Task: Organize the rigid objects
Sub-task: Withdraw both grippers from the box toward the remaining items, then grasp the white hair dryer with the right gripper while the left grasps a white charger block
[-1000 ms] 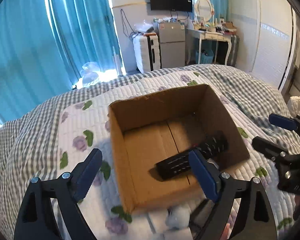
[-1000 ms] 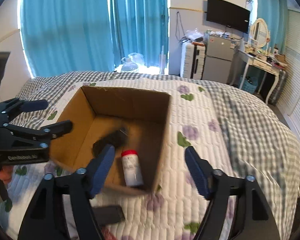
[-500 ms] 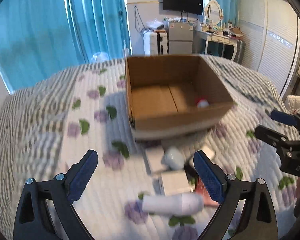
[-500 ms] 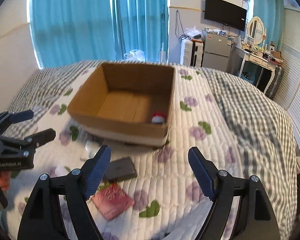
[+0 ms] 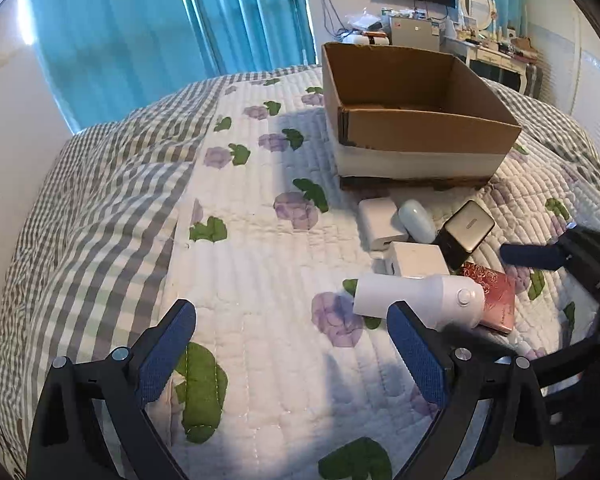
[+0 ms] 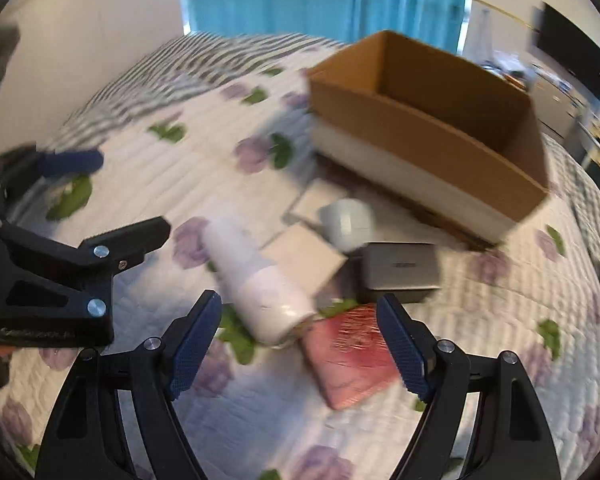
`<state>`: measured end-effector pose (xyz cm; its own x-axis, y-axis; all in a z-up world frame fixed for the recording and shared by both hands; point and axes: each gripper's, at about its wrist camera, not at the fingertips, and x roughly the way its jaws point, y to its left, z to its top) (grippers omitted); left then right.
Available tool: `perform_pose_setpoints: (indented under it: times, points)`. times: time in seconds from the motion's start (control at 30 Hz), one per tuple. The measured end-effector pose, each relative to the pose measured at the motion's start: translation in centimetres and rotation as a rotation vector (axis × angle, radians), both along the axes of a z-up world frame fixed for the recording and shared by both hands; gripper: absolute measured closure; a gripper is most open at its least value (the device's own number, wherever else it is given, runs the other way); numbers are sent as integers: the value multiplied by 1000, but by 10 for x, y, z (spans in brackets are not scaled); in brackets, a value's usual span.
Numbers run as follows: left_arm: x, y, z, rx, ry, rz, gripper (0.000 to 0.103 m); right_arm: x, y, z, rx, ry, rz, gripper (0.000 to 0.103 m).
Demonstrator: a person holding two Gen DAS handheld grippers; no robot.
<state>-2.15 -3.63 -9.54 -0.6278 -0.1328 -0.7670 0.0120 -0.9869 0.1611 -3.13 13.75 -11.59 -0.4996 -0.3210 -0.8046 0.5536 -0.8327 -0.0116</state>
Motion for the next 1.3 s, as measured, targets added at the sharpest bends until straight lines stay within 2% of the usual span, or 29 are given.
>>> perform_pose_setpoints:
  times: [0.07, 0.13, 0.23, 0.37, 0.43, 0.53, 0.7, 0.93, 1.07, 1.23, 1.3]
  points:
    - [-1, -1, -2, -4, -5, 4, 5, -3, -12, -11, 20, -17, 23, 27]
    - [-2, -2, -3, -7, -9, 3, 5, -6, -22, -21, 49, -32, 37, 38]
    - [-2, -3, -3, -13, -13, 0, 5, -8, -29, -31, 97, -37, 39, 48]
    - [-5, -5, 3, -2, -5, 4, 5, -4, -20, -21, 59, -10, 22, 48]
    - [-6, -4, 6, -22, 2, 12, 5, -3, -9, -10, 34, 16, -12, 48]
    - [-12, 4, 9, -50, 2, 9, 5, -5, 17, 7, -39, 39, -102, 48]
    - [-24, 29, 3, -17, -27, -36, 5, -19, 63, 24, -69, 70, -266, 48]
    - [-42, 69, -19, 19, -84, -119, 5, -33, 108, 23, -94, 38, -434, 48]
    - [-57, 80, -35, 28, -117, -102, 6, -38, 121, 15, -114, 1, -469, 48]
    - [-75, 86, -55, 36, -175, -64, 18, -40, 122, 11, -115, -7, -468, 48]
    - [-80, 88, -63, 28, -195, -63, 30, -41, 121, 9, -112, -11, -471, 48]
